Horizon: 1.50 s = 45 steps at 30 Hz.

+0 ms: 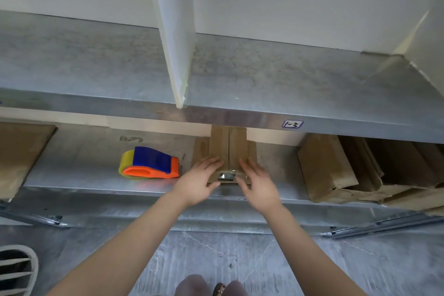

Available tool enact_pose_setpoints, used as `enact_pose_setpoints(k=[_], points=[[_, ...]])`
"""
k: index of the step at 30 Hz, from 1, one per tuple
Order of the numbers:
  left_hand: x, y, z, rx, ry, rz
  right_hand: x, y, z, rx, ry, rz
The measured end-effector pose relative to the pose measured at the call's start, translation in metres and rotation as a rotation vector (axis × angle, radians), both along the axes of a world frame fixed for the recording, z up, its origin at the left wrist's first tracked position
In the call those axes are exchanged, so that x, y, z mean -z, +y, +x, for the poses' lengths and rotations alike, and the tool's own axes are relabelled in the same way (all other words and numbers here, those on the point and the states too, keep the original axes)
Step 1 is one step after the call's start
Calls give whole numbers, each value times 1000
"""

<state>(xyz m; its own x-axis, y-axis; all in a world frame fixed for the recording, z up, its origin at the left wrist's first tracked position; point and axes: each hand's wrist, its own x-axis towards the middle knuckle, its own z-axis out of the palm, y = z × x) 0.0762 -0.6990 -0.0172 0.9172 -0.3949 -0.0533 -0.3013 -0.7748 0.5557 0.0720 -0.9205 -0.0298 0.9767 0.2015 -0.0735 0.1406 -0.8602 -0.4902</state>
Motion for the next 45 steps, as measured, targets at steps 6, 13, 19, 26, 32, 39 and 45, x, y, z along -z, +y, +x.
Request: enact_pose_setpoints(k=[6,13,19,26,32,39,45], points=[[21,2,-1,-23,-55,-18,17,5,-11,-33,-57,-75],[26,0,3,-102,-40,-142,19,2,-7,-6,-21,121],[28,-8,2,-189,-80,-207,16,7,3,85,-63,219],[21,-11,9,-231,-121,-134,13,11,8,134,-87,151],[25,-17,10,-275,-96,-125,6,22,7,204,-56,137],[11,24,20,17,182,-105,3,-11,12,104,76,355],[22,16,18,-146,78,-250,9,-9,17,146,90,427]])
